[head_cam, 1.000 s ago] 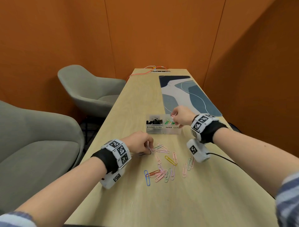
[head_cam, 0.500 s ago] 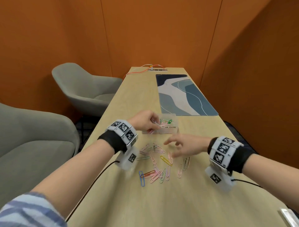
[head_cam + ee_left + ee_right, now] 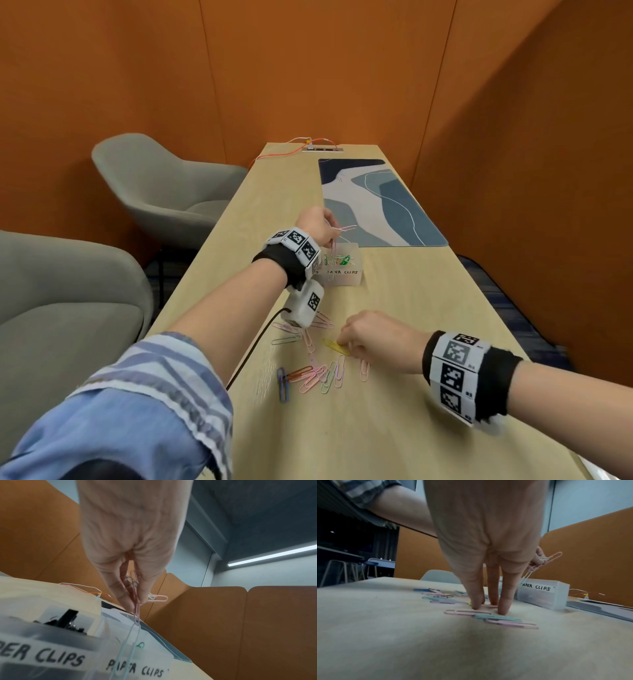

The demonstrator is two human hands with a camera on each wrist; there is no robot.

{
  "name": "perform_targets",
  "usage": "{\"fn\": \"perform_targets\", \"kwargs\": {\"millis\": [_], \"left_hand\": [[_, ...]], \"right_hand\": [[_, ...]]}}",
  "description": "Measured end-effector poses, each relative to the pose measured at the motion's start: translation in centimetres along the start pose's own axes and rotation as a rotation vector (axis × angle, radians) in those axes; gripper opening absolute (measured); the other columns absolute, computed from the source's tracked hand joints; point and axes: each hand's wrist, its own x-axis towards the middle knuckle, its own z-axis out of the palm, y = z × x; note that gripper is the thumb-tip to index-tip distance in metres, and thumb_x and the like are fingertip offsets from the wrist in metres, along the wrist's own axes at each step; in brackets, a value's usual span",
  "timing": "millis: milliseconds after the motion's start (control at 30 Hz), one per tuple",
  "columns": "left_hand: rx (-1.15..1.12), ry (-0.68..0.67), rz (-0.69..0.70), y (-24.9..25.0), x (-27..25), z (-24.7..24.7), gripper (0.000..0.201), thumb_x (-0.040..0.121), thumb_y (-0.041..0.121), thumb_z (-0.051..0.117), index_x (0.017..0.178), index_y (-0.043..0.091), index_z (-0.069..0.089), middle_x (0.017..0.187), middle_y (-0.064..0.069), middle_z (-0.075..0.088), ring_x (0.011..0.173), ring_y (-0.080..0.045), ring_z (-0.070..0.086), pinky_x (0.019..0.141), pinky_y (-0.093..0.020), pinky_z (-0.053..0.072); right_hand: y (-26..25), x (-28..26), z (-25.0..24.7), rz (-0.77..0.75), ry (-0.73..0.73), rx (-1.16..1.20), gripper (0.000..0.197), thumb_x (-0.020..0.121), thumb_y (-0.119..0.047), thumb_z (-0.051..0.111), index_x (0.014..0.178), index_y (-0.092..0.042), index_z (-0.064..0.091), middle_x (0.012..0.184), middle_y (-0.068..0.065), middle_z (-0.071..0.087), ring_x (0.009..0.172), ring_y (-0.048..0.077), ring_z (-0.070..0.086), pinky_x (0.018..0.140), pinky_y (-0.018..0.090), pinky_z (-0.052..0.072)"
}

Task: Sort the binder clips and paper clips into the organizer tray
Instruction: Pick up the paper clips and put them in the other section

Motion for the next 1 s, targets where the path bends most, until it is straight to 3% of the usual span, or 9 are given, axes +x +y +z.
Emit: {"fn": "perform_targets", "kwargs": {"millis": [100, 167, 233, 333, 433, 633, 733, 867, 1000], "left_hand": [[0.068, -0.010, 0.043, -0.3, 0.1, 0.6, 0.018, 0.084, 0.005, 0.065, 0.072, 0.016, 0.058, 0.060, 0.000, 0.060, 0.069, -0.022, 0.065, 0.078, -0.036, 0.058], [0.120, -0.003, 0.078, -0.2, 0.0, 0.7, 0.006, 0.085, 0.005, 0.063, 0.081, 0.010, 0.064, 0.061, -0.001, 0.061, 0.071, -0.021, 0.063, 0.070, -0.032, 0.056], [0.216, -0.016, 0.118, -0.1, 0.0, 0.7, 0.013, 0.084, 0.006, 0.063, 0.094, 0.004, 0.071, 0.075, -0.008, 0.069, 0.075, -0.022, 0.062, 0.068, -0.027, 0.051], [0.392, -0.138, 0.165, -0.2, -0.2, 0.8, 0.020, 0.084, 0.006, 0.062, 0.100, 0.008, 0.073, 0.108, -0.009, 0.072, 0.100, -0.024, 0.065, 0.086, -0.028, 0.049], [0.440, -0.198, 0.198, -0.3, -0.9, 0.0, 0.026, 0.086, 0.007, 0.057, 0.108, 0.009, 0.071, 0.117, -0.009, 0.068, 0.110, -0.024, 0.062, 0.092, -0.029, 0.048], [0.381, -0.108, 0.263, -2.1, -4.6, -2.6, 0.029, 0.085, 0.007, 0.050, 0.104, 0.013, 0.070, 0.109, -0.005, 0.071, 0.102, -0.022, 0.063, 0.085, -0.024, 0.045], [0.403, -0.178, 0.242, -3.9, -7.0, -3.5, 0.025, 0.084, 0.008, 0.052, 0.100, 0.012, 0.071, 0.102, -0.007, 0.073, 0.090, -0.022, 0.064, 0.082, -0.026, 0.048], [0.592, -0.389, 0.141, -6.1, -10.0, -3.9, 0.032, 0.092, 0.031, 0.053, 0.118, 0.013, 0.060, 0.114, -0.006, 0.064, 0.100, -0.021, 0.061, 0.085, -0.027, 0.046], [0.800, -0.497, 0.046, -7.3, -11.2, -2.4, 0.069, 0.082, 0.064, 0.052, 0.134, 0.020, 0.043, 0.126, -0.010, 0.049, 0.109, -0.027, 0.054, 0.096, -0.038, 0.047]], "right_hand": [[-0.5, 0.0, -0.1, 0.004, 0.007, -0.084, 0.023, 0.085, 0.003, 0.043, 0.097, -0.003, 0.061, 0.094, 0.015, 0.054, 0.079, 0.028, 0.045, 0.067, 0.034, 0.033], [-0.9, 0.2, -0.1, 0.002, -0.019, -0.167, 0.023, 0.088, 0.005, 0.040, 0.104, 0.001, 0.057, 0.104, 0.019, 0.055, 0.088, 0.033, 0.051, 0.067, 0.035, 0.030], [-1.1, 0.3, -0.2, -0.002, -0.028, -0.192, 0.022, 0.089, 0.004, 0.040, 0.105, 0.002, 0.056, 0.108, 0.020, 0.056, 0.096, 0.035, 0.055, 0.067, 0.035, 0.031], [-0.7, 0.2, -1.0, 0.047, 0.035, -0.041, 0.021, 0.088, -0.002, 0.042, 0.100, 0.001, 0.059, 0.106, 0.018, 0.059, 0.095, 0.034, 0.057, 0.070, 0.034, 0.035], [0.3, 0.2, -2.2, 0.134, 0.171, 0.167, 0.021, 0.084, -0.006, 0.046, 0.095, -0.004, 0.064, 0.101, 0.013, 0.067, 0.094, 0.028, 0.060, 0.077, 0.030, 0.043], [4.6, 3.6, -5.9, 0.435, 0.567, 0.685, 0.016, 0.086, -0.008, 0.049, 0.085, -0.004, 0.065, 0.071, 0.010, 0.068, 0.063, 0.024, 0.065, 0.076, 0.035, 0.057], [5.8, 5.5, -7.0, 0.471, 0.631, 0.775, 0.013, 0.089, -0.010, 0.049, 0.085, -0.009, 0.062, 0.079, 0.011, 0.069, 0.073, 0.023, 0.067, 0.085, 0.041, 0.057], [6.0, 6.7, -6.9, 0.411, 0.528, 0.629, 0.021, 0.089, -0.005, 0.048, 0.099, -0.012, 0.066, 0.108, 0.011, 0.068, 0.105, 0.026, 0.062, 0.095, 0.038, 0.050], [5.1, 4.8, -5.8, 0.337, 0.415, 0.475, 0.028, 0.091, -0.009, 0.048, 0.113, -0.013, 0.064, 0.122, 0.005, 0.064, 0.109, 0.020, 0.059, 0.091, 0.027, 0.044]]}}
